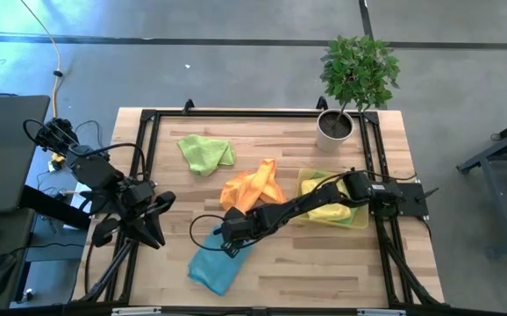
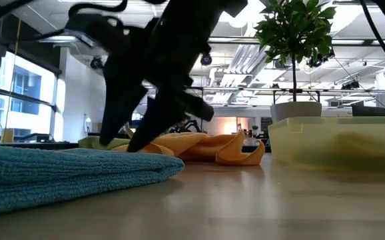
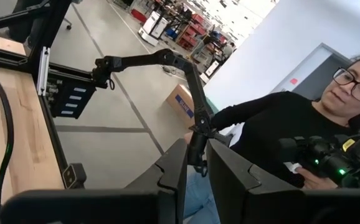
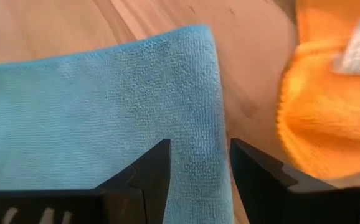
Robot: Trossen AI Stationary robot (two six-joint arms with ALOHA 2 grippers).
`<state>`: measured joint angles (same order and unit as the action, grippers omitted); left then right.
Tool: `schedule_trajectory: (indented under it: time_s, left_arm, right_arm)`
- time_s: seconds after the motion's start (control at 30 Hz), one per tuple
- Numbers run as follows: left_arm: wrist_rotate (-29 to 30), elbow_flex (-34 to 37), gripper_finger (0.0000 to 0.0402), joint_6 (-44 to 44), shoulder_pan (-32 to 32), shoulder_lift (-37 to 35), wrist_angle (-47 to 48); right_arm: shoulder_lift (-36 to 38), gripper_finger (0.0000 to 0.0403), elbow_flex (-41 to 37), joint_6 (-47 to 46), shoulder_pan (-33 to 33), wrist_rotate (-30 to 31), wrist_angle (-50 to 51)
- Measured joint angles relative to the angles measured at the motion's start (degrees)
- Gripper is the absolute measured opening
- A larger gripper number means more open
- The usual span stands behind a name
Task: Fold microfiber towels
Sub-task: Put the blue microfiber cloth into the yellow bin
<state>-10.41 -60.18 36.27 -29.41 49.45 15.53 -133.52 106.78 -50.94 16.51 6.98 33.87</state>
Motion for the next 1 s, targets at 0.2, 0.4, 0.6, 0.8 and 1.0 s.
schedule_trajectory:
  time_s: [0.2, 0.4, 0.6, 0.8, 1.0]
  left_arm:
    - [0.02, 0.0, 0.0053, 0.0, -0.01, 0.0, 0.13]
    - [0.04, 0.0, 0.0053, -0.51, 0.0, 0.0, 0.17]
    - [0.09, 0.0, 0.0053, -0.94, 0.0, 0.0, 0.19]
    - [0.09, 0.0, 0.0053, -1.14, 0.0, 0.0, 0.19]
    - [0.2, -0.02, 0.0053, -3.52, 0.0, -0.01, 0.13]
  right_arm:
    - [-3.02, 0.0155, 0.2, -1.75, 0.0, -3.99, -4.33]
    - [-3.31, 0.0124, 0.24, -1.46, 0.04, -2.47, -4.11]
    - [-3.45, 0.0018, 0.15, -2.03, -0.02, -2.55, -3.06]
    - [-3.0, 0.0016, 0.11, -7.34, -0.18, -4.1, -1.83]
    - [-0.25, 0.0005, 2.72, -8.62, -0.35, -1.26, 12.91]
